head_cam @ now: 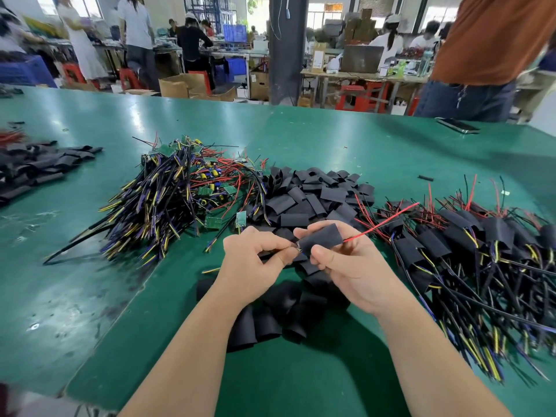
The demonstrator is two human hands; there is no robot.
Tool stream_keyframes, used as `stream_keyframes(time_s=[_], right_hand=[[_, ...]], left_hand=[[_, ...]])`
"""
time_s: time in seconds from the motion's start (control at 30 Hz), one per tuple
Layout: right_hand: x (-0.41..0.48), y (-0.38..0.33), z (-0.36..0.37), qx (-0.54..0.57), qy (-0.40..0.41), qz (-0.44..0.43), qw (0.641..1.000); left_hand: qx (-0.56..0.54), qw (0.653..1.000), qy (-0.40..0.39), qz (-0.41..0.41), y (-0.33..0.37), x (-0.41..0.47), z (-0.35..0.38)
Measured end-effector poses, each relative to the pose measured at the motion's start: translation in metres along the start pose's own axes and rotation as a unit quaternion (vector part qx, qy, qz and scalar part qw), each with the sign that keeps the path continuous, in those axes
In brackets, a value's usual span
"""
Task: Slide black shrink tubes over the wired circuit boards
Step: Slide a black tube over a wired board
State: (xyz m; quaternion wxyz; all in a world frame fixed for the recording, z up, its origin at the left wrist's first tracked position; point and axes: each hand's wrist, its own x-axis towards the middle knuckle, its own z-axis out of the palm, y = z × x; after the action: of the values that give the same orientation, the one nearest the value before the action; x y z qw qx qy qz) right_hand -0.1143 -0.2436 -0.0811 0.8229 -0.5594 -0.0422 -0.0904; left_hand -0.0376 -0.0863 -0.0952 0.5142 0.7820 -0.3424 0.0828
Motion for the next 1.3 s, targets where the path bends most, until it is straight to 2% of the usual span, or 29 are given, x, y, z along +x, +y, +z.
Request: stream_keyframes(time_s=[0.3,0.47,0.67,0.77,0.93,1.07,1.17,1.3], right_hand=[[-0.002,0.000,0.003,0.098,-0.018,0.044,0.994],[0.000,0.003,0.001,0.070,-0.025,0.025,0.997],[0.003,0.011,0.003,0.144,-0.038,0.035,0.988],[0.005,0.014,0.001,0.081,-0.029,0.031,0.996],[0.005,0.022,0.003,-0.086,0.024,0.016,0.996],[0.003,0.025,0.008,-0.153,0.028,0.021,0.988],[0.003,0.026,0.012,-0.146,0.038,0.038,0.988],[0.006,0.024,0.021,-0.059,0.086,0.039,0.994]], left_hand=[[-0.105,0.990,-0.089,-0.017,0.002,0.001,-0.010],[-0.164,0.980,-0.102,-0.046,0.003,0.001,-0.011],[-0.234,0.965,-0.097,-0.073,0.004,0.002,-0.012],[-0.212,0.970,-0.102,-0.062,0.002,0.002,-0.012],[-0.035,0.997,-0.055,-0.043,-0.004,0.002,-0.010],[0.016,0.997,-0.048,-0.063,-0.002,0.001,-0.010],[0.028,0.998,-0.018,-0.047,-0.003,0.002,-0.010],[-0.033,0.998,0.051,-0.034,-0.006,0.003,-0.004]])
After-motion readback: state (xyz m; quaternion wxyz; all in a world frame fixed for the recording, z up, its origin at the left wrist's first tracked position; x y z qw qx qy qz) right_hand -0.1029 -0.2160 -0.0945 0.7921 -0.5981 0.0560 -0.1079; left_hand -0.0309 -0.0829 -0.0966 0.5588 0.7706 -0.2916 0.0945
